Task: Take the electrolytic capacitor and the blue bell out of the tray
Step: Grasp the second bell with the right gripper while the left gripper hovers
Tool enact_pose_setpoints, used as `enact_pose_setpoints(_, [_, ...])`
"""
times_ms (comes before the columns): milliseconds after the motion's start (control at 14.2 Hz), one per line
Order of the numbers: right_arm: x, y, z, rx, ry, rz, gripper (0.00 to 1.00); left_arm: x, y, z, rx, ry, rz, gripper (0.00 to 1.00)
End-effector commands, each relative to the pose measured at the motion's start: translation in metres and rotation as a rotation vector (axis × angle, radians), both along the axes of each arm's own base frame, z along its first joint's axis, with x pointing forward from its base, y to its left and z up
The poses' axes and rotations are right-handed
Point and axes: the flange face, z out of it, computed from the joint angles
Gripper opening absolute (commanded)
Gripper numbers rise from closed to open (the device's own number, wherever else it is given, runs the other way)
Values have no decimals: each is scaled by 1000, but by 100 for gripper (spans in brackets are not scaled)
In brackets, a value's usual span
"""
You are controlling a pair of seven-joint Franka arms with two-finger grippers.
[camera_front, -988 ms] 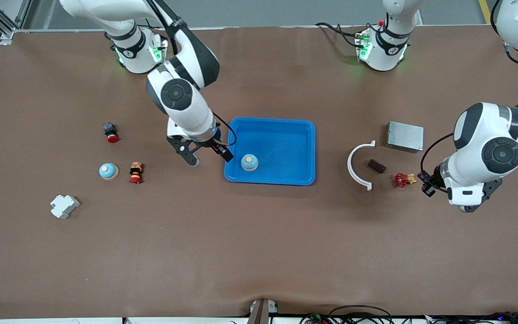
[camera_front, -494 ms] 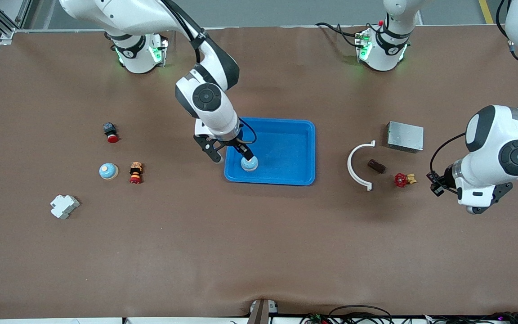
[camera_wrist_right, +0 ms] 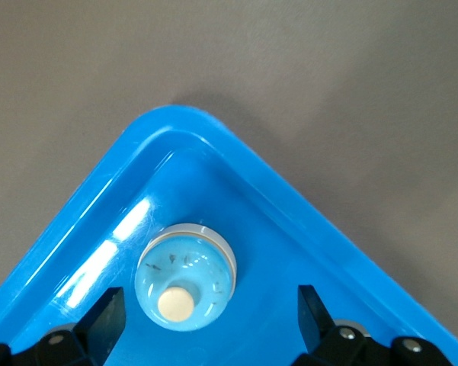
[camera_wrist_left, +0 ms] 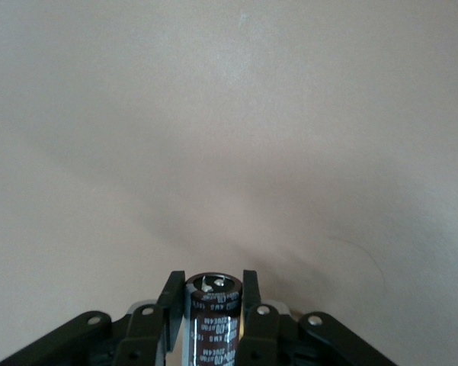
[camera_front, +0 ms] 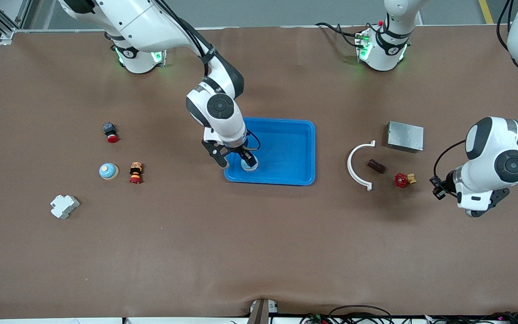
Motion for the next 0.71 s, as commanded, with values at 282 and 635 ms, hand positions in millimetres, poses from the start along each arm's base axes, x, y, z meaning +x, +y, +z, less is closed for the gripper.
enact_pose_setpoints(282, [12, 10, -24, -28, -23, -9, 100, 8, 17, -32, -34, -94, 103, 0])
enact_pose_setpoints(635, [14, 15, -28, -36, -36, -3, 100, 16, 14, -43, -46, -145, 42, 0])
